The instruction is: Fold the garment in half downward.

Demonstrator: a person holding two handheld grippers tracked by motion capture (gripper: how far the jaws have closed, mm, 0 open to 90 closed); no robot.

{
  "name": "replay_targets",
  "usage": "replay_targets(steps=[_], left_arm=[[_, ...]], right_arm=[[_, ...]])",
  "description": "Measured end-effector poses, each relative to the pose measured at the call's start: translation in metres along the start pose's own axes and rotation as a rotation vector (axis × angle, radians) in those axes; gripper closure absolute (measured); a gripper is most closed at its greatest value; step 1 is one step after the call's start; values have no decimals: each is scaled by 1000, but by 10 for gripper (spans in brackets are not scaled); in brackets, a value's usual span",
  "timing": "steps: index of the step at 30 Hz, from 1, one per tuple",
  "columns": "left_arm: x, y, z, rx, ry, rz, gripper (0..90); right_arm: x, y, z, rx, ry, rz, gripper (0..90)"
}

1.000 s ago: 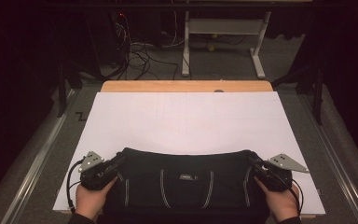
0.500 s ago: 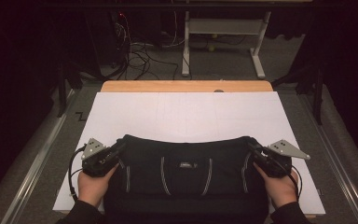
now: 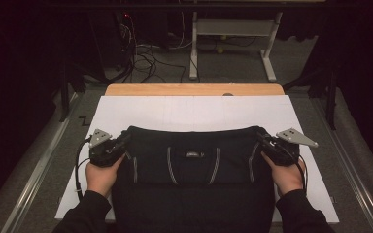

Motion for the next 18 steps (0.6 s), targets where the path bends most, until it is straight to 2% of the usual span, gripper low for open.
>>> replay_targets(steps=[3,5,8,12,15,18], left_arm=[[3,-8,-1,-18,12,-6,740],[5,-13,-2,-4,1,-13,739],[8,-21,-1,-10,-6,-30,739],[11,-32,-1,13,-30,-54,740],[13,-41,0,16,-43,-68,739],[15,-48,1,22,-57,-82,739]], right_arm=[[5,-6,-3,-13,11,0,795],[7,-11,-5,-19,20,-6,795],[11,-17,-9,-24,31,-13,795],[16,-27,-14,-39,50,-35,795],[20,-36,-16,-75,66,-34,795],[22,-45,-18,-87,79,-41,794]])
Point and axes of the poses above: each handheld gripper's, and its own axes: x roughly forward along the jaws, y roughly out of its underside, z roughly to its left, the point moved 5 cm from there along x, roughly forward along the jaws, and after that the axes turned 12 degrees about -x, right-handed, at the moved point
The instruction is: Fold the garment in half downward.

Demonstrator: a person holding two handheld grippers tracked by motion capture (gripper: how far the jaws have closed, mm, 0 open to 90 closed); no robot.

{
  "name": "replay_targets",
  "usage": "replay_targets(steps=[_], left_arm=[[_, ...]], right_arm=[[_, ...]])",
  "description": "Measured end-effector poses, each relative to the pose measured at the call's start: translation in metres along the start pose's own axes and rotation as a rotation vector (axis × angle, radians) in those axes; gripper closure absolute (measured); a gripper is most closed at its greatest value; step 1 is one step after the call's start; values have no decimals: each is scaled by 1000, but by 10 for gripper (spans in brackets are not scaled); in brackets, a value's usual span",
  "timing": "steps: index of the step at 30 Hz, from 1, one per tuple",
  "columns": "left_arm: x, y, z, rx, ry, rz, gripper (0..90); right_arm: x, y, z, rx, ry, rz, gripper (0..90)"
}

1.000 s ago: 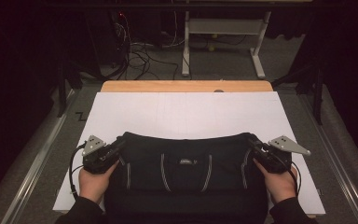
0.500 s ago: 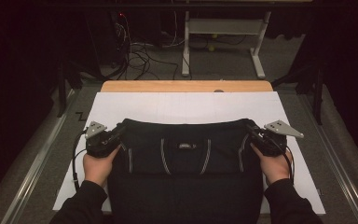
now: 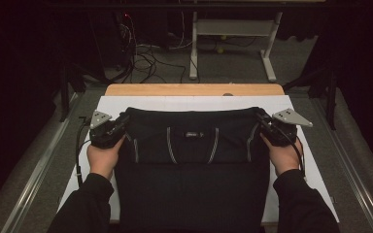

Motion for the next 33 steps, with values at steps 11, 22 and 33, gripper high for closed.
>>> replay_targets(steps=[11,22,33], left_arm=[[13,-7,7,-17,-53,24,736],[53,15,23,-95,-123,154,553],[30,16,29,-117,-31,145,315]], right_arm=[[18,-13,-8,-5,19,6,782],[64,15,0,54,-38,140,656],[50,25,-4,145,-61,137,257]])
Point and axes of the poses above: each handheld gripper's, and its own axes: x roughly forward along the jaws, y roughly out of its underside, z roughly to its left, the point moved 5 cm from there along x, roughly forward along the jaws, and after that the axes turned 12 degrees about -x, right-handed, at the moved point
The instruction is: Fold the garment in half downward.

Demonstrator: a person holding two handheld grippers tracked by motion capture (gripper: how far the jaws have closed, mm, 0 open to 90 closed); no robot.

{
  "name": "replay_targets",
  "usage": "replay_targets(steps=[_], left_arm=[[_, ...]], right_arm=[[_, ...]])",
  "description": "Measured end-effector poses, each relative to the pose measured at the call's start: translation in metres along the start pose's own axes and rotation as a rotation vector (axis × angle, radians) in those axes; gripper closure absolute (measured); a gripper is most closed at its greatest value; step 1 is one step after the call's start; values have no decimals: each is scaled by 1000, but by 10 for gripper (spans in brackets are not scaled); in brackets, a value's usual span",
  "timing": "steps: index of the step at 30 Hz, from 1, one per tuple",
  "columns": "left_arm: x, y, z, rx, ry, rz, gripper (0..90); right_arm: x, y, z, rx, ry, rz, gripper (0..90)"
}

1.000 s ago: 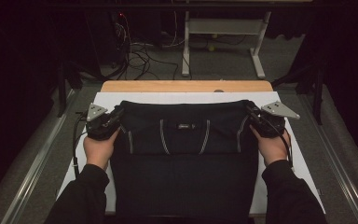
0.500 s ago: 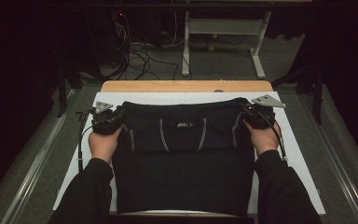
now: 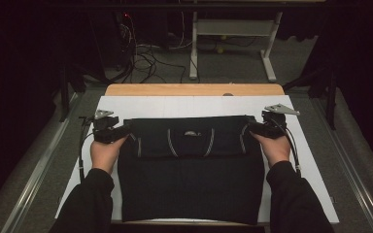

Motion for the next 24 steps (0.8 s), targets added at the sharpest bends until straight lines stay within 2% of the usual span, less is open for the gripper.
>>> replay_targets(steps=[4,7,11,14,16,18,21,24], left_arm=[[-10,8,-6,25,32,1,246],[-15,17,-10,42,58,11,242],[-17,34,-17,61,100,66,187],[-14,52,-22,106,98,119,192],[-12,63,-23,115,108,160,217],[-11,71,-24,128,109,176,246],[-7,81,-24,146,114,204,344],[-2,89,-22,153,110,243,415]], right_arm=[[-11,8,7,4,-33,-2,209],[-19,14,14,-4,-60,-1,184],[-29,23,26,-23,-96,0,175],[-33,34,36,-42,-129,21,200],[-35,43,41,-51,-145,37,258],[-35,51,46,-61,-154,55,304],[-30,64,51,-67,-168,110,352],[-26,71,52,-73,-176,142,424]])
Point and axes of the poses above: each handheld gripper's, and its own axes: x roughly forward along the jaws, y roughly out of its underside, z roughly to its left, the point moved 5 cm from there along x, roughly forward along the jaws, and after that the axes turned 12 degrees about -x, right-handed, at the moved point
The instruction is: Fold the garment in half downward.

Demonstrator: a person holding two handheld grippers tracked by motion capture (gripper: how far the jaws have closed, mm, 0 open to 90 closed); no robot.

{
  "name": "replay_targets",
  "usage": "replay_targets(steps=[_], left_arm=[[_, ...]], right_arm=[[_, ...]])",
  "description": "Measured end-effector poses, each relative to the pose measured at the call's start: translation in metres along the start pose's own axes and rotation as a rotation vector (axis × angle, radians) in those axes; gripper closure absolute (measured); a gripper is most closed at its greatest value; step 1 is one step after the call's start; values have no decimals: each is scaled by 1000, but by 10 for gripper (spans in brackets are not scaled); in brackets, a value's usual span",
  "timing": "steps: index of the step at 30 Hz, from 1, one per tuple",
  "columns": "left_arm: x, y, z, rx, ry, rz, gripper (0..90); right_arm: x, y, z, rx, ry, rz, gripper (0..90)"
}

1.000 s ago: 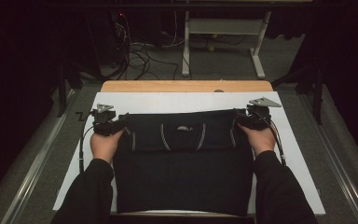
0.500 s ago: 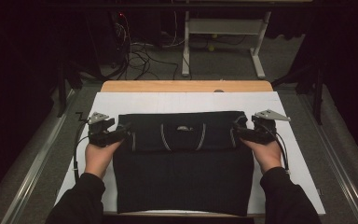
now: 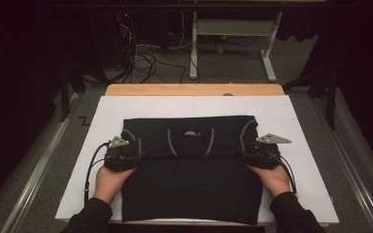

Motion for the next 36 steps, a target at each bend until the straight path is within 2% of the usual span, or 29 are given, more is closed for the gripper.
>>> replay_targets(steps=[1,4,7,9,12,14,18,25,29,32,36], left_arm=[[0,1,0,3,-3,-7,437],[-2,1,2,7,4,-10,522],[-4,1,-2,22,22,-24,663],[-6,1,-5,34,10,-45,706],[-15,1,-12,22,17,-100,723],[-21,2,-16,30,28,-130,723],[-33,5,-18,38,49,-150,721],[-48,16,-25,55,81,-136,721],[-49,26,-29,93,67,-107,721],[-47,34,-27,75,70,-78,721],[-52,40,-25,65,78,-72,721]], right_arm=[[2,2,0,12,-9,14,468],[4,5,1,7,-9,33,585],[2,4,5,-26,-9,23,749],[0,1,8,-58,10,16,781],[-8,-3,11,-74,25,-34,785],[-16,-4,13,-79,35,-69,785],[-30,-5,21,-91,38,-112,784],[-47,7,26,-91,18,-132,783],[-52,17,32,-105,7,-109,782],[-56,24,36,-117,-2,-99,780],[-62,29,42,-113,-15,-95,779]])
Point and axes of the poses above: each handheld gripper's, and its own axes: x roughly forward along the jaws, y roughly out of its underside, z roughly to its left, the point moved 5 cm from there along x, roughly forward along the jaws, and after that the axes turned 12 degrees about -x, right-handed, at the moved point
